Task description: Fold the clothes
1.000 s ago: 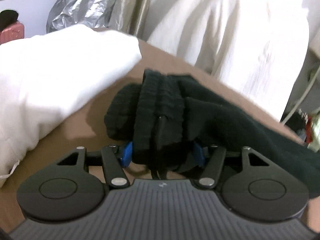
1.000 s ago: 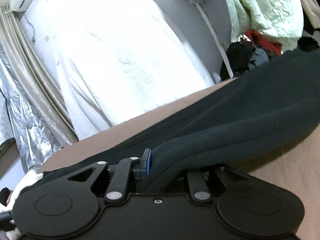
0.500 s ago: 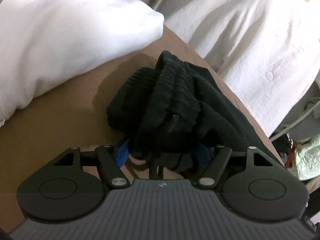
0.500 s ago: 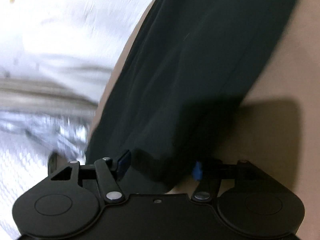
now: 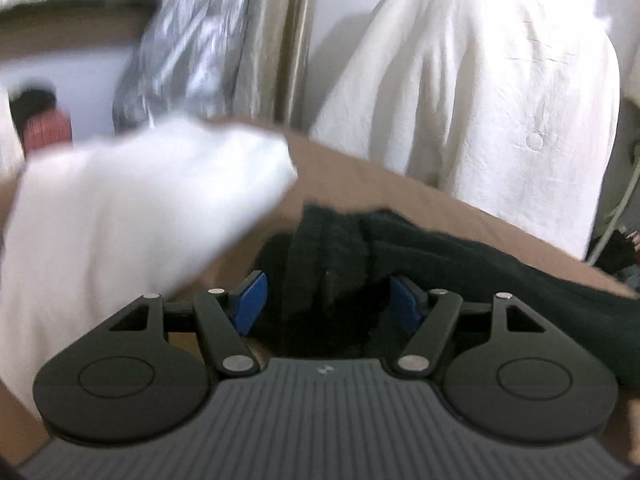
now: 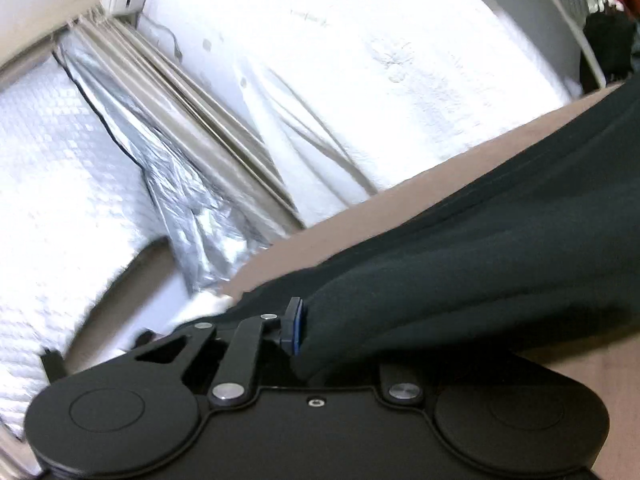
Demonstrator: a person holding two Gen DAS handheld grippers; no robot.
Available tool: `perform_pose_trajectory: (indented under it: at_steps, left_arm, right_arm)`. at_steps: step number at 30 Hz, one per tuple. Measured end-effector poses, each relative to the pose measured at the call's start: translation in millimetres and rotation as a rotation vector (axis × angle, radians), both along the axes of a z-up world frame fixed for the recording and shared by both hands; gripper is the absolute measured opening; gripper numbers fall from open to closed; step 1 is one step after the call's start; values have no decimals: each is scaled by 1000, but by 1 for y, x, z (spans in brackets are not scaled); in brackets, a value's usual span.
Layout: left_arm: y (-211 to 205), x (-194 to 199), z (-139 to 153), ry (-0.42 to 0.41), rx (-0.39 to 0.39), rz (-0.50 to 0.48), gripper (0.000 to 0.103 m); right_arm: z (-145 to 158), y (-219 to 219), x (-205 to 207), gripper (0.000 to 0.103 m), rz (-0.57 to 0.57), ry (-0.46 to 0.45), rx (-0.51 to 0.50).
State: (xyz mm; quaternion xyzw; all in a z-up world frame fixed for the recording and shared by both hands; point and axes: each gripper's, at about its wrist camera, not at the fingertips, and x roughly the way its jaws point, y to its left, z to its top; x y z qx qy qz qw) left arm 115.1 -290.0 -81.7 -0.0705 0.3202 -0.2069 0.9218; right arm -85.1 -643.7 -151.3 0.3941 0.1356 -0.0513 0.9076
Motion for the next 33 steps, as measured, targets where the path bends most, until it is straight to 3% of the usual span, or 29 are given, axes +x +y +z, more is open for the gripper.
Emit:
perform_pose_trajectory:
  at_steps: [1,4,7,8,11,15,16,18,21,23,25,27,28,30,33]
  left_arm:
    - [5,8,-4,96,-24,9,71]
    - [26,30,-28,406,-168,1,72]
    - [44,36,-57,586,-271,22,72]
    - [48,37,-64,610,-290,28,72]
    - [57,38,-73,613,-411,54,80]
    - [57,36,-80,585,-497,77,83]
    - [55,36,-81,567,-502,81,84]
    - [43,30,-73,447,-413,87,84]
    - [24,17,-57,262,-248,82,85]
    - [18,13,-49,206,-227,63,85]
    - [22,13,-44,217,-287,53,85]
    - [31,9,-33,212,-363,43,86]
    - [34,7,-26,200,-386,36,87]
    - [37,6,-14,178,-372,25,89]
    - [39,16,-19,286,-308,42,93]
  right_arm:
    - [-1,-5,1,17,-12,19,25]
    - [-9,-1,16,18,-86,230,2]
    - [-11,11,34,25,-122,342,-45]
    - [-9,13,32,35,-138,363,-41]
    - [-3,13,11,49,-194,391,63]
    - [-14,16,-26,66,-186,333,375]
    - [-18,16,-30,67,-168,299,443]
    - [-23,18,-32,67,-151,259,507]
    - [-26,20,-12,70,-158,278,448]
    - [-30,24,3,70,-136,292,410]
    - [-27,29,22,71,-92,278,328]
    - [-20,35,31,52,-44,267,210]
    - [-15,37,33,23,-19,262,143]
    - [-2,41,37,17,21,244,12]
    - [36,29,37,15,6,159,-99]
